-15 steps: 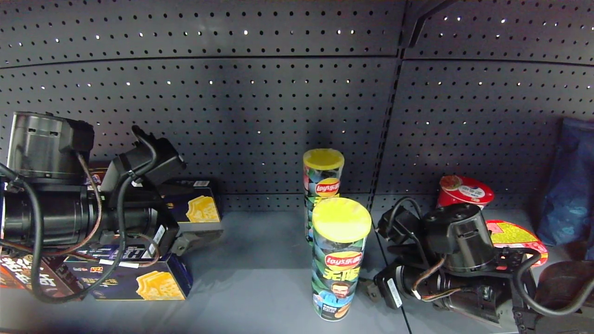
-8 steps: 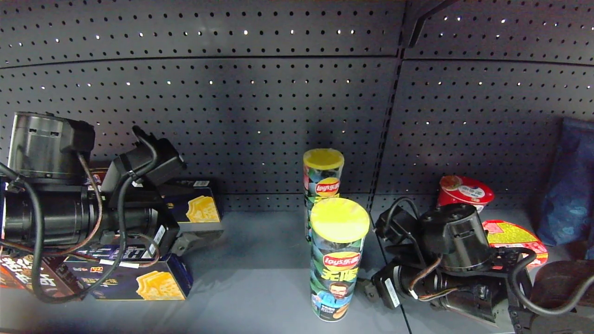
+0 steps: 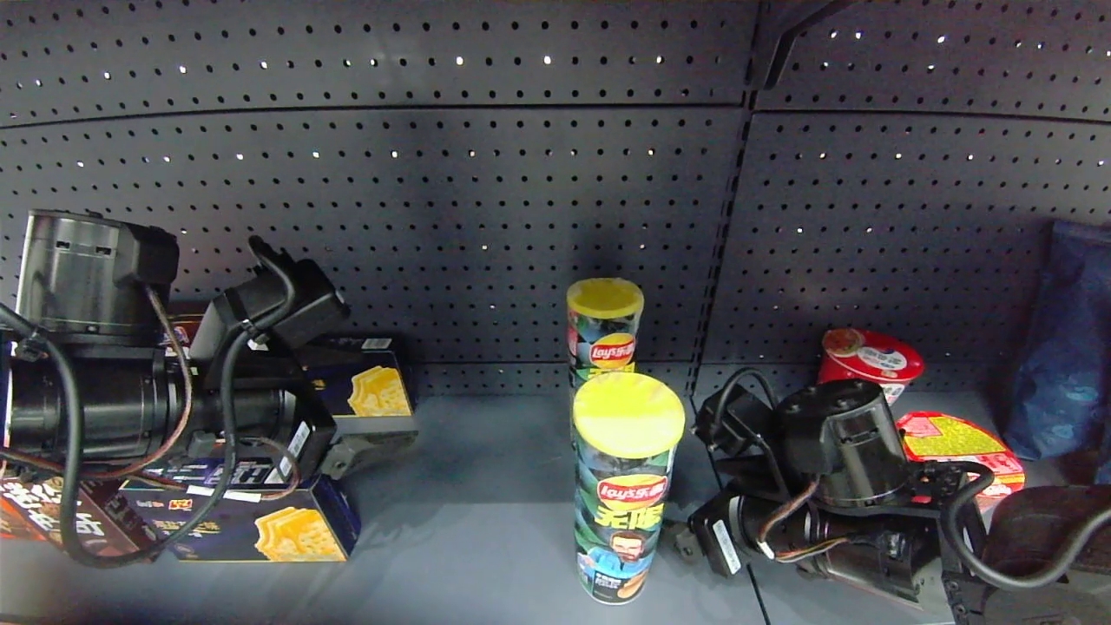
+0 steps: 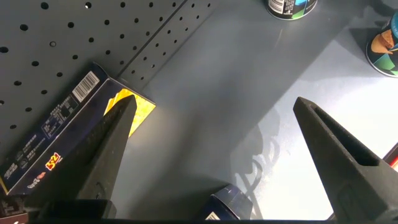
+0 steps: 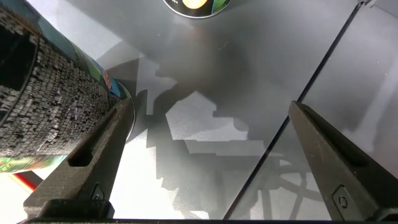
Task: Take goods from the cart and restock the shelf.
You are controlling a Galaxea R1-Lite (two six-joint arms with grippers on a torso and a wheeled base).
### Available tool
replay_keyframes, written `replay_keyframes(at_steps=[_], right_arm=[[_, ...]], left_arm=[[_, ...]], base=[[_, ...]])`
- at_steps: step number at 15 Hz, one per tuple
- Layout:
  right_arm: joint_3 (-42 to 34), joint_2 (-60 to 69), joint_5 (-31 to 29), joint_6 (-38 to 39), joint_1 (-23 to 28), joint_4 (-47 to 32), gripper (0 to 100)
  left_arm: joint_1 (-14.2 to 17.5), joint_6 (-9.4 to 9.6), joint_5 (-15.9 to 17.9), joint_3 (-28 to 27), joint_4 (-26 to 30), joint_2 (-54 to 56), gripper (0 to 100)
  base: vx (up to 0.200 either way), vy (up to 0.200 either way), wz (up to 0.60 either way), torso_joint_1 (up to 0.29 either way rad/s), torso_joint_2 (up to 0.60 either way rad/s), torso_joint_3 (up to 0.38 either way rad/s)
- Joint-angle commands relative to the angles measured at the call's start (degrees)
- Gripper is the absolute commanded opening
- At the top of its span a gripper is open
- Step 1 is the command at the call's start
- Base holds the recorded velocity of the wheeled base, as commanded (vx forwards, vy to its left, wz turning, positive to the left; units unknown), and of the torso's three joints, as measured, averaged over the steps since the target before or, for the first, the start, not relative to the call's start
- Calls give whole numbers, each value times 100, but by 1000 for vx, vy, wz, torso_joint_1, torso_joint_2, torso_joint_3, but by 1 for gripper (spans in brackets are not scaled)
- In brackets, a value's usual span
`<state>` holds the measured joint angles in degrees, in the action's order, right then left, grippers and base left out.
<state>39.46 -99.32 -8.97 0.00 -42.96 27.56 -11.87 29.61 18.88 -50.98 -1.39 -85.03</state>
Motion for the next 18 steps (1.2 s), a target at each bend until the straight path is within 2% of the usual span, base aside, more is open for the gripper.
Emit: replay_keyframes(at_steps=[1, 11, 18], right_arm=[[9, -44, 1, 0, -11, 3, 100], [9, 9, -26, 0, -19, 65, 100], [53, 958, -34, 35, 279, 47, 100]], left_arm=[[1, 1, 1, 9, -2, -14, 100], [1, 1, 1, 9, -2, -5, 100], [10, -17, -7, -79, 7, 232, 100]], base=[[0, 0, 0, 0, 0, 0], [0, 0, 0, 0, 0, 0], [0, 0, 0, 0, 0, 0]])
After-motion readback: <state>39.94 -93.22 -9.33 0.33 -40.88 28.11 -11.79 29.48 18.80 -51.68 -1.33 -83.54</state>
